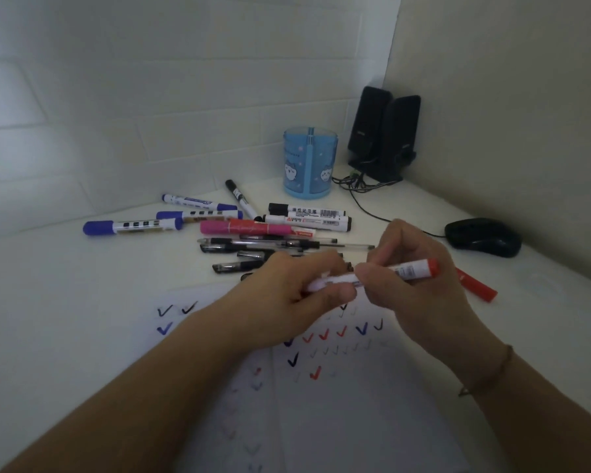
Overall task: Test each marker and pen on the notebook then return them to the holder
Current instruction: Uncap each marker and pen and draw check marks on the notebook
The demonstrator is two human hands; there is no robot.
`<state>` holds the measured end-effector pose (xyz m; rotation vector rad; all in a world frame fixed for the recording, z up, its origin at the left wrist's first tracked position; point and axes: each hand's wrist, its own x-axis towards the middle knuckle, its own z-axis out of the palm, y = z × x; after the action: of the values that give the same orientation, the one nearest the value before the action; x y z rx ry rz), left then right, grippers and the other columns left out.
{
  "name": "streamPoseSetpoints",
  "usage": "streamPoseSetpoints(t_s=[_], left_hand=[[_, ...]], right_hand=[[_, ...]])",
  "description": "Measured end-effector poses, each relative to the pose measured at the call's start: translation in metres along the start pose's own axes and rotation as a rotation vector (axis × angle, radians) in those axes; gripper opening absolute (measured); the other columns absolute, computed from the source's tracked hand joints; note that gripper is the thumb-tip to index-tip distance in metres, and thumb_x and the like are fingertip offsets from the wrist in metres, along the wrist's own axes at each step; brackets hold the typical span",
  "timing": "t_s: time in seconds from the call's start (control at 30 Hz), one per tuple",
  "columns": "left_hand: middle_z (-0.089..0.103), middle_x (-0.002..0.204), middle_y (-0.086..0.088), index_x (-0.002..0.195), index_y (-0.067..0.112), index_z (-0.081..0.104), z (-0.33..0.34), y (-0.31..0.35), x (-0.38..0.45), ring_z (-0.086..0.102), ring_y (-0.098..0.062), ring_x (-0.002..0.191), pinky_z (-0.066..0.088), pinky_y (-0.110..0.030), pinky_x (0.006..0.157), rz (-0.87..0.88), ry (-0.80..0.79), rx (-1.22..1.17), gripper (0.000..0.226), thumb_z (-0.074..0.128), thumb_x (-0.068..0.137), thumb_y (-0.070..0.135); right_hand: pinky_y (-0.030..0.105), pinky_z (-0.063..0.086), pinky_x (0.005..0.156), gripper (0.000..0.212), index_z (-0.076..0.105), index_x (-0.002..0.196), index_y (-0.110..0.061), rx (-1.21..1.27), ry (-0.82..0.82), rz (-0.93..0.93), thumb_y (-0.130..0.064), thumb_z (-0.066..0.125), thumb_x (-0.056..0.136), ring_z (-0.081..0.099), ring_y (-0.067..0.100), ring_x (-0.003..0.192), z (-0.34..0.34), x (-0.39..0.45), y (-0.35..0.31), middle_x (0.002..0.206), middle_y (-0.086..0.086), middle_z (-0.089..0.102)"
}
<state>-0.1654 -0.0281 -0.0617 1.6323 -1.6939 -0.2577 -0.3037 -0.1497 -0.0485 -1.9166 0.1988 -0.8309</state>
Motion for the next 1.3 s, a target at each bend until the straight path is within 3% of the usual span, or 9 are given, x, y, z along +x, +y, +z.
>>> streamPoseSetpoints(t_s=[0.07, 0.2, 0.33, 0.47, 0.57, 0.73, 0.9, 1.03, 1.3], left_hand=[[0.055, 0.065, 0.005, 0.097, 0.037, 0.044, 0.0, -0.002, -0.005, 0.046, -0.007, 0.052, 0.042, -0.022, 0.048, -0.064, 0.043, -0.059, 0.016, 0.035, 0.093, 0.049], [0.051, 0.084, 0.006, 0.107, 0.033, 0.032, -0.008, -0.003, -0.008, 0.05, -0.007, 0.072, 0.045, -0.025, 0.065, -0.168, 0.13, -0.015, 0.03, 0.031, 0.092, 0.007], [0.059, 0.113, 0.013, 0.125, 0.037, 0.028, -0.006, -0.001, -0.004, 0.057, -0.002, 0.098, 0.046, -0.016, 0.087, -0.199, 0.113, 0.1, 0.049, 0.043, 0.095, 0.002], [0.062, 0.123, 0.011, 0.132, 0.034, 0.04, -0.002, -0.004, -0.003, 0.059, -0.004, 0.109, 0.046, -0.029, 0.099, -0.245, 0.107, 0.106, 0.046, 0.059, 0.091, 0.023], [0.065, 0.118, 0.009, 0.124, 0.03, 0.053, -0.001, -0.007, -0.003, 0.061, -0.006, 0.108, 0.049, -0.035, 0.098, -0.251, 0.143, 0.116, 0.042, 0.065, 0.085, 0.033], [0.067, 0.108, 0.011, 0.116, 0.03, 0.06, -0.001, -0.007, -0.004, 0.06, -0.004, 0.096, 0.052, -0.029, 0.089, -0.206, 0.169, 0.234, 0.034, 0.063, 0.084, 0.041], [0.066, 0.108, 0.012, 0.121, 0.034, 0.058, 0.0, -0.007, -0.006, 0.053, 0.0, 0.089, 0.041, -0.012, 0.08, -0.171, 0.13, 0.308, 0.036, 0.055, 0.087, 0.045], [0.067, 0.11, 0.01, 0.125, 0.034, 0.057, 0.0, -0.003, -0.006, 0.058, -0.004, 0.092, 0.047, -0.024, 0.086, -0.164, 0.121, 0.302, 0.04, 0.051, 0.088, 0.048], [0.053, 0.09, 0.021, 0.115, 0.032, 0.059, 0.0, 0.0, -0.004, 0.048, 0.008, 0.076, 0.035, -0.005, 0.073, -0.201, 0.054, 0.275, 0.033, 0.06, 0.084, 0.044]], right_hand=[[0.028, 0.037, 0.041, 0.01, 0.06, 0.082, -0.022, 0.106, -0.002, -0.001, -0.025, 0.059, 0.072, 0.046, 0.015, 0.041, -0.011, 0.002, -0.004, 0.049, -0.003, 0.053], [0.023, 0.043, 0.043, 0.034, 0.072, 0.089, -0.009, 0.518, -0.029, 0.207, -0.033, 0.065, 0.066, 0.065, 0.032, 0.059, -0.046, 0.013, -0.025, 0.066, 0.016, 0.069], [0.02, 0.035, 0.038, 0.016, 0.059, 0.069, -0.011, 0.173, -0.025, 0.32, -0.022, 0.071, 0.07, 0.05, 0.02, 0.041, -0.03, -0.012, -0.023, 0.051, 0.006, 0.058], [0.02, 0.044, 0.04, 0.019, 0.056, 0.067, -0.01, 0.012, 0.009, 0.335, -0.015, 0.074, 0.072, 0.052, 0.013, 0.04, 0.005, -0.044, -0.017, 0.048, 0.003, 0.06], [0.014, 0.042, 0.041, 0.028, 0.054, 0.057, -0.006, -0.152, 0.021, 0.274, -0.013, 0.075, 0.075, 0.051, 0.007, 0.041, 0.017, -0.046, -0.014, 0.05, 0.0, 0.06], [0.024, 0.052, 0.045, 0.031, 0.051, 0.056, -0.006, -0.245, 0.01, 0.316, -0.017, 0.074, 0.073, 0.066, 0.028, 0.06, 0.022, -0.048, -0.007, 0.065, 0.009, 0.064], [0.022, 0.054, 0.049, 0.033, 0.049, 0.053, -0.017, -0.322, -0.052, 0.343, -0.018, 0.074, 0.076, 0.065, 0.022, 0.059, 0.025, -0.048, -0.006, 0.063, 0.007, 0.065], [0.013, 0.049, 0.046, 0.032, 0.049, 0.055, -0.013, -0.346, -0.023, 0.325, -0.013, 0.071, 0.076, 0.061, 0.017, 0.059, 0.024, -0.047, -0.005, 0.061, 0.006, 0.062], [0.02, 0.036, 0.04, 0.023, 0.059, 0.074, -0.011, 0.151, 0.219, 0.241, -0.03, 0.068, 0.082, 0.046, 0.01, 0.044, 0.004, -0.04, -0.01, 0.052, 0.001, 0.055]])
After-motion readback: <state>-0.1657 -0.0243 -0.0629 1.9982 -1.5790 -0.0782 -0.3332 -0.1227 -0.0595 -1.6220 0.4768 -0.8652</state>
